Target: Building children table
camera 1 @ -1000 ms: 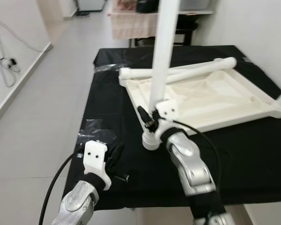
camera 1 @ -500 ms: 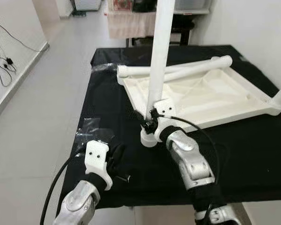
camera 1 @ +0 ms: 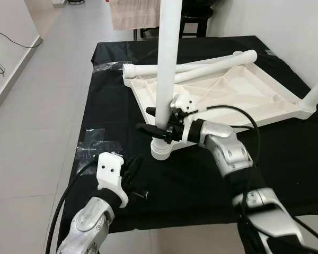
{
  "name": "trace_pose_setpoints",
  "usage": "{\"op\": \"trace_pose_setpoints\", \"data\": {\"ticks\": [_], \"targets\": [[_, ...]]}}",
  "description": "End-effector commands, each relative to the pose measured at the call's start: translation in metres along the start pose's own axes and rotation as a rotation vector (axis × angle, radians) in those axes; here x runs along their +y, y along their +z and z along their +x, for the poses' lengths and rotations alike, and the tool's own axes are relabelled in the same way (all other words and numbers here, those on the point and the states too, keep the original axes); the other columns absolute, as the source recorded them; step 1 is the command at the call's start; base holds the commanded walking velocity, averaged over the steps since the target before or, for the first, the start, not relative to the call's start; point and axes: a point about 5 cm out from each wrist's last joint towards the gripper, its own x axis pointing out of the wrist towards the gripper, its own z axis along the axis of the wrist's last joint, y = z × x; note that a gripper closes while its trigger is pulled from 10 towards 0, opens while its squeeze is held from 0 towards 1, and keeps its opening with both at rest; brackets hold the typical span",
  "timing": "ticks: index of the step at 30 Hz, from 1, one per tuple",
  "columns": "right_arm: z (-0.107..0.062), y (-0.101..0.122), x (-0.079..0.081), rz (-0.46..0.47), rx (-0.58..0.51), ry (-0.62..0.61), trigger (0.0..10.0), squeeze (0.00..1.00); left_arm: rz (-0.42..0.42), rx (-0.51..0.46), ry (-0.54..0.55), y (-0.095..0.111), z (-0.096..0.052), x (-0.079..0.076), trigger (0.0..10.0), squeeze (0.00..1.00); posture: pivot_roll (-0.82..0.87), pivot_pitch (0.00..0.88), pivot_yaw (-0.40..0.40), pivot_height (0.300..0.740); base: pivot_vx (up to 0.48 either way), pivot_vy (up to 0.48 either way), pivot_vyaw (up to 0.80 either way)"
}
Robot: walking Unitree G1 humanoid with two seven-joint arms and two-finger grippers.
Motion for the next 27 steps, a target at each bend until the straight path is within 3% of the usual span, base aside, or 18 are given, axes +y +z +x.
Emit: {"op": "trace_pose_setpoints", "data": {"ticks": [1,5,15,17,18,19,20,21,22,24,27], "targets": [[0.007,-0.006,0.006,0.02,0.005,0.075,0.0,0.0,0.0,0.015,0.01,-0.003,-0.003,0.001,10.0,0.0,0.12,0.124,-0.036,0.74,0.0,0.0,0.0],[0.007,-0.004,0.005,0.03,0.002,0.139,0.0,0.0,0.001,0.016,0.01,-0.003,-0.004,0.001,10.0,0.0,0.12,0.129,-0.037,0.74,0.0,0.0,0.0],[-0.001,-0.012,0.002,0.009,0.006,0.09,0.0,0.0,-0.001,0.016,0.011,-0.003,-0.004,0.0,10.0,0.0,0.11,0.133,-0.038,0.74,0.0,0.0,0.0],[-0.004,-0.017,0.001,-0.012,0.017,0.03,0.0,0.0,-0.002,0.017,0.011,-0.003,-0.003,0.001,10.0,0.0,0.11,0.129,-0.035,0.74,0.0,0.0,0.0],[-0.004,-0.028,0.005,0.005,0.026,-0.103,0.0,0.0,-0.002,0.017,0.011,-0.003,-0.003,0.001,10.0,0.0,0.1,0.132,-0.034,0.74,0.0,0.0,0.0],[-0.002,-0.039,0.01,0.038,0.02,-0.36,0.0,0.0,-0.003,0.017,0.01,-0.003,-0.003,0.002,10.0,0.0,0.09,0.136,-0.032,0.74,0.0,0.0,0.0],[-0.002,-0.039,0.01,0.038,0.02,-0.36,0.0,0.0,-0.003,0.017,0.01,-0.003,-0.003,0.002,10.0,0.0,0.09,0.136,-0.032,0.74,0.0,0.0,0.0],[-0.002,-0.053,0.024,0.106,0.044,-0.537,0.0,0.0,-0.003,0.016,0.01,-0.002,-0.003,0.002,10.0,0.0,0.1,0.144,-0.026,0.74,0.0,0.0,0.0],[-0.002,-0.053,0.024,0.106,0.044,-0.537,0.0,0.0,-0.003,0.016,0.01,-0.002,-0.003,0.002,10.0,0.0,0.1,0.144,-0.026,0.74,0.0,0.0,0.0],[0.001,-0.052,0.043,0.052,0.059,-0.623,0.0,0.0,-0.004,0.018,0.009,-0.002,-0.003,0.003,10.0,0.0,0.09,0.135,-0.011,0.74,0.0,0.0,0.0],[0.003,-0.05,0.028,0.091,0.063,-0.645,0.0,0.0,-0.005,0.022,0.0,-0.003,-0.002,0.003,10.0,0.0,0.1,0.133,-0.026,0.74,0.0,0.0,0.0]]}}
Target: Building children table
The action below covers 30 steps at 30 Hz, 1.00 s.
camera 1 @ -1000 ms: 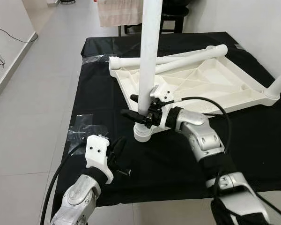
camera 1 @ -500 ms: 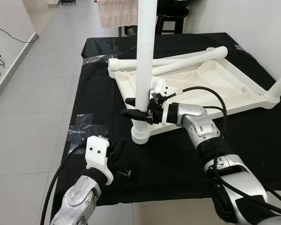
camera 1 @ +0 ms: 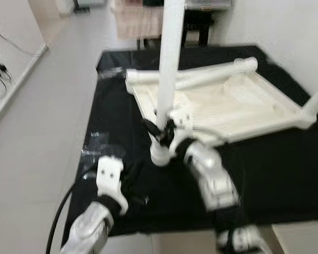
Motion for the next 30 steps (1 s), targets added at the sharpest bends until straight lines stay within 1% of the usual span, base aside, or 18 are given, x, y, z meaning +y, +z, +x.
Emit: {"op": "trace_pose_setpoints", "data": {"ticks": [1,2,3,5,6,7,8,9,14,15,16,18,19,20,21,24,29,30], "targets": [[0.001,-0.028,-0.008,0.06,0.141,-0.037,0.0,0.0,-0.006,0.019,-0.013,-0.003,0.0,-0.001,10.0,0.0,0.1,0.132,-0.03,0.74,0.0,0.0,0.0],[0.002,-0.028,-0.009,0.064,0.139,-0.035,0.0,0.0,-0.006,0.019,-0.013,-0.003,0.0,-0.001,10.0,0.0,0.1,0.132,-0.03,0.74,0.0,0.0,0.0],[0.006,-0.026,-0.006,0.073,0.133,0.007,0.0,0.0,-0.003,0.015,-0.007,-0.002,0.0,-0.001,10.0,0.0,0.1,0.132,-0.03,0.74,0.0,0.0,0.0],[0.008,-0.025,-0.003,0.079,0.129,0.037,0.0,0.0,-0.001,0.012,-0.002,-0.002,0.0,-0.001,10.0,0.0,0.1,0.132,-0.03,0.74,0.0,0.0,0.0],[0.011,-0.02,-0.005,0.077,0.099,0.076,10.0,0.0,0.0,0.011,0.003,-0.002,0.0,-0.001,10.0,0.0,0.11,0.129,-0.031,0.74,0.0,0.0,0.0],[0.014,-0.015,-0.006,0.08,0.074,0.122,10.0,0.0,0.001,0.01,0.005,-0.002,0.0,-0.001,10.0,0.0,0.1,0.128,-0.033,0.74,0.0,0.0,0.0],[0.016,-0.009,-0.01,0.074,0.049,0.145,10.0,0.7,0.0,0.01,0.005,-0.002,0.0,-0.001,10.0,0.0,0.1,0.127,-0.033,0.74,0.0,0.0,0.0],[0.017,-0.005,-0.014,0.073,0.03,0.164,10.0,1.0,-0.001,0.01,0.005,-0.002,0.0,-0.001,10.0,0.0,0.1,0.126,-0.033,0.74,0.0,0.0,0.0],[0.015,0.007,-0.021,0.065,0.001,0.228,10.0,1.0,-0.005,0.012,-0.002,-0.002,0.0,-0.002,10.0,0.0,0.1,0.125,-0.029,0.74,0.0,0.0,0.0],[0.013,0.012,-0.024,0.057,-0.005,0.273,10.0,1.0,-0.005,0.013,-0.003,-0.002,0.0,-0.002,10.0,0.0,0.1,0.124,-0.03,0.74,0.0,0.0,0.0],[0.01,0.015,-0.028,0.037,0.003,0.332,10.0,0.58,-0.006,0.013,-0.003,-0.003,0.0,-0.002,10.0,0.0,0.1,0.123,-0.031,0.74,0.0,0.0,0.0],[0.01,0.015,-0.028,0.037,0.003,0.332,10.0,0.58,-0.006,0.013,-0.003,-0.003,0.0,-0.002,10.0,0.0,0.1,0.123,-0.031,0.74,0.0,0.0,0.0],[0.007,0.017,-0.031,0.026,0.011,0.374,10.0,0.58,-0.006,0.013,-0.003,-0.003,0.0,-0.002,10.0,0.0,0.1,0.123,-0.031,0.74,0.0,0.0,0.0],[0.007,0.017,-0.031,0.026,0.011,0.374,10.0,0.58,-0.006,0.013,-0.003,-0.003,0.0,-0.002,10.0,0.0,0.1,0.123,-0.031,0.74,0.0,0.0,0.0],[0.005,0.018,-0.035,-0.002,0.018,0.422,10.0,0.0,-0.006,0.013,-0.003,-0.003,0.0,-0.003,10.0,0.0,0.1,0.119,-0.03,0.74,0.0,0.0,0.0],[0.003,0.014,-0.054,-0.018,0.054,0.489,10.0,0.0,-0.006,0.014,-0.002,-0.003,0.0,-0.003,10.0,0.0,0.11,0.117,-0.034,0.74,0.0,0.0,0.0],[0.002,0.013,-0.059,-0.003,0.062,0.504,10.0,0.0,-0.006,0.015,-0.001,-0.004,0.0,-0.003,10.0,0.0,0.11,0.117,-0.036,0.74,0.0,0.0,0.0],[0.002,0.012,-0.061,0.011,0.066,0.506,4.4,0.0,-0.006,0.016,-0.001,-0.004,-0.001,-0.003,10.0,0.0,0.12,0.117,-0.036,0.74,0.0,0.0,0.0]]}}
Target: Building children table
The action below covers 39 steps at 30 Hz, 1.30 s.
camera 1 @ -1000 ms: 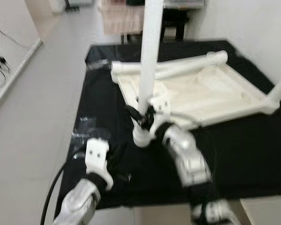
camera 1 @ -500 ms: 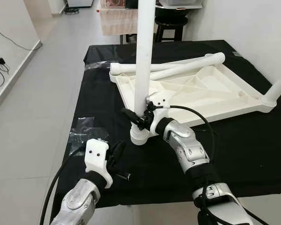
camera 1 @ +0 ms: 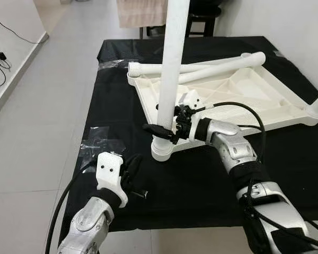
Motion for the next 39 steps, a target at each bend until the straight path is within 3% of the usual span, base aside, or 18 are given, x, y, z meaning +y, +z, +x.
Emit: {"op": "trace_pose_setpoints", "data": {"ticks": [1,7,12,13,14,15,16,17,18,20,23,24,28,29,34,35,36,39], "targets": [[-0.006,0.0,-0.006,0.032,-0.017,-0.016,0.0,0.0,-0.002,0.022,0.007,-0.005,-0.003,0.0,10.0,0.0,0.12,0.118,-0.036,0.74,0.0,0.0,0.0],[-0.009,-0.008,-0.003,0.05,-0.011,-0.03,0.0,0.0,-0.002,0.024,0.007,-0.005,-0.004,-0.001,10.0,0.0,0.11,0.122,-0.037,0.74,0.0,0.0,0.0],[-0.014,-0.022,0.0,0.059,0.007,-0.126,0.0,0.0,-0.003,0.025,0.006,-0.005,-0.004,-0.001,10.0,0.0,0.11,0.123,-0.04,0.74,0.0,0.0,0.0],[-0.015,-0.031,0.0,0.035,0.013,-0.359,0.0,0.0,-0.002,0.026,0.006,-0.006,-0.004,-0.001,10.0,0.0,0.11,0.123,-0.04,0.74,0.0,0.0,0.0],[-0.018,-0.043,0.005,0.125,0.002,-0.657,0.0,0.0,-0.003,0.025,0.006,-0.005,-0.004,0.0,10.0,0.0,0.1,0.13,-0.037,0.74,0.0,0.0,0.0],[-0.026,-0.053,0.01,0.2,0.011,-0.87,0.0,0.0,-0.003,0.025,0.006,-0.005,-0.004,0.0,10.0,0.0,0.1,0.131,-0.035,0.74,0.0,0.0,0.0],[-0.026,-0.053,0.01,0.2,0.011,-0.87,0.0,0.0,-0.003,0.025,0.006,-0.005,-0.004,0.0,10.0,0.0,0.1,0.131,-0.035,0.74,0.0,0.0,0.0],[-0.022,-0.056,0.031,0.15,0.046,-0.869,0.0,0.0,-0.004,0.025,0.005,-0.005,-0.004,0.0,10.0,0.0,0.1,0.133,-0.036,0.74,0.0,0.0,0.0],[-0.022,-0.056,0.031,0.15,0.046,-0.869,0.0,0.0,-0.004,0.025,0.005,-0.005,-0.004,0.0,10.0,0.0,0.1,0.133,-0.036,0.74,0.0,0.0,0.0],[-0.005,-0.049,0.052,0.052,0.054,-0.703,0.0,0.0,-0.006,0.026,0.005,-0.005,-0.004,0.001,10.0,0.0,0.07,0.12,-0.018,0.74,0.0,0.0,0.0],[0.0,-0.055,0.04,0.076,0.117,-0.672,0.0,0.0,-0.006,0.03,-0.006,-0.006,-0.002,0.001,10.0,0.0,0.11,0.124,-0.036,0.74,0.0,0.0,0.0],[0.001,-0.054,0.038,0.068,0.115,-0.679,10.0,0.0,-0.003,0.03,-0.004,-0.006,-0.003,0.001,10.0,0.0,0.1,0.123,-0.028,0.74,0.0,0.0,0.0],[0.005,-0.042,0.034,0.056,0.043,-0.619,10.0,0.0,0.0,0.025,0.01,-0.005,-0.003,0.002,10.0,0.0,0.1,0.121,-0.026,0.74,0.0,0.0,0.0],[0.007,-0.037,0.033,0.053,0.022,-0.563,10.0,1.0,0.0,0.024,0.01,-0.005,-0.003,0.002,10.0,0.0,0.1,0.12,-0.026,0.74,0.0,0.0,0.0],[0.009,-0.031,0.036,0.046,0.016,-0.535,10.0,1.0,-0.001,0.024,0.01,-0.005,-0.002,0.002,10.0,0.0,0.1,0.12,-0.026,0.74,0.0,0.0,0.0],[0.01,-0.017,0.032,0.031,-0.018,-0.382,10.0,0.0,-0.002,0.025,0.007,-0.005,-0.002,0.002,10.0,0.0,0.09,0.115,-0.021,0.74,0.0,0.0,0.0],[0.01,-0.017,0.032,0.031,-0.018,-0.382,10.0,0.0,-0.002,0.025,0.007,-0.005,-0.002,0.002,10.0,0.0,0.09,0.115,-0.021,0.74,0.0,0.0,0.0],[0.006,0.006,0.025,-0.028,-0.046,-0.162,10.0,0.0,-0.004,0.026,0.003,-0.005,-0.001,0.002,10.0,0.0,0.1,0.112,-0.023,0.74,0.0,0.0,0.0]]}}
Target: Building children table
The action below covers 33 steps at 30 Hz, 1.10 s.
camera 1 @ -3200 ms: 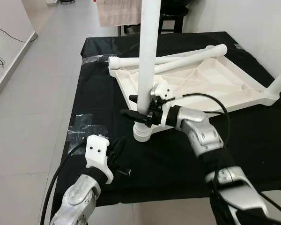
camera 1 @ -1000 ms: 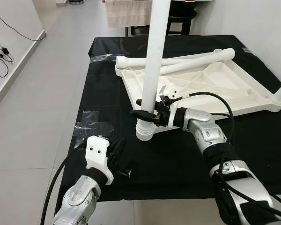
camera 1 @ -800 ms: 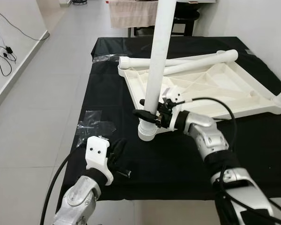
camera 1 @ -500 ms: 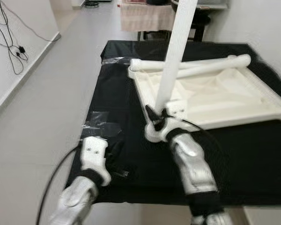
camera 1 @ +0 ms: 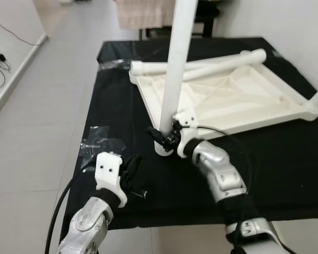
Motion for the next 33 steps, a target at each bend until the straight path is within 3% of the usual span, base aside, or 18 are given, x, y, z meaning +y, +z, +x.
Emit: {"op": "trace_pose_setpoints", "data": {"ticks": [1,3,7,8,22,25,27,28,29,30,31,33], "targets": [[-0.001,0.004,0.0,0.005,-0.007,0.137,10.0,0.0,-0.009,0.024,0.001,-0.005,-0.001,0.0,10.0,0.0,0.1,0.112,-0.023,0.74,0.0,0.0,0.0],[0.002,0.014,-0.011,-0.021,-0.002,0.271,10.0,0.0,-0.008,0.023,0.001,-0.005,-0.001,0.0,10.0,0.0,0.11,0.113,-0.026,0.74,0.0,0.0,0.0],[0.007,0.016,-0.018,-0.011,0.012,0.32,10.0,0.0,-0.007,0.023,0.004,-0.005,-0.001,0.0,10.0,0.0,0.11,0.113,-0.026,0.74,0.0,0.0,0.0],[0.009,0.016,-0.019,0.007,0.016,0.343,0.0,0.0,-0.006,0.023,0.005,-0.005,-0.001,0.0,10.0,0.0,0.11,0.113,-0.031,0.74,0.0,0.0,0.0],[-0.002,0.003,-0.028,0.041,0.031,0.342,0.0,0.0,-0.011,0.022,0.004,-0.005,-0.002,-0.002,10.0,0.0,0.1,0.126,-0.035,0.74,0.0,0.0,0.0],[-0.005,-0.01,-0.028,0.047,0.057,0.236,0.0,0.0,-0.013,0.021,0.004,-0.004,-0.002,-0.002,10.0,0.0,0.1,0.128,-0.036,0.74,0.0,0.0,0.0],[-0.006,-0.036,-0.017,0.057,0.139,0.011,0.0,0.0,-0.014,0.02,0.005,-0.004,-0.002,-0.001,10.0,0.0,0.09,0.134,-0.033,0.74,0.0,0.0,0.0],[-0.006,-0.036,-0.017,0.057,0.139,0.011,0.0,0.0,-0.014,0.02,0.005,-0.004,-0.002,-0.001,10.0,0.0,0.09,0.134,-0.033,0.74,0.0,0.0,0.0],[-0.007,-0.047,-0.015,0.06,0.18,-0.189,0.0,0.0,-0.014,0.02,0.006,-0.004,-0.002,-0.001,10.0,0.0,0.09,0.137,-0.033,0.74,0.0,0.0,0.0],[-0.007,-0.047,-0.015,0.06,0.18,-0.189,0.0,0.0,-0.014,0.02,0.006,-0.004,-0.002,-0.001,10.0,0.0,0.09,0.137,-0.033,0.74,0.0,0.0,0.0],[-0.009,-0.05,0.003,0.014,0.193,-0.288,0.0,0.0,-0.015,0.02,0.005,-0.004,-0.002,0.0,10.0,0.0,0.08,0.14,-0.028,0.74,0.0,0.0,0.0],[-0.009,-0.046,0.021,-0.002,0.174,-0.312,0.0,0.0,-0.016,0.021,0.004,-0.004,-0.002,0.002,10.0,0.0,0.06,0.129,-0.015,0.74,0.0,0.0,0.0]]}}
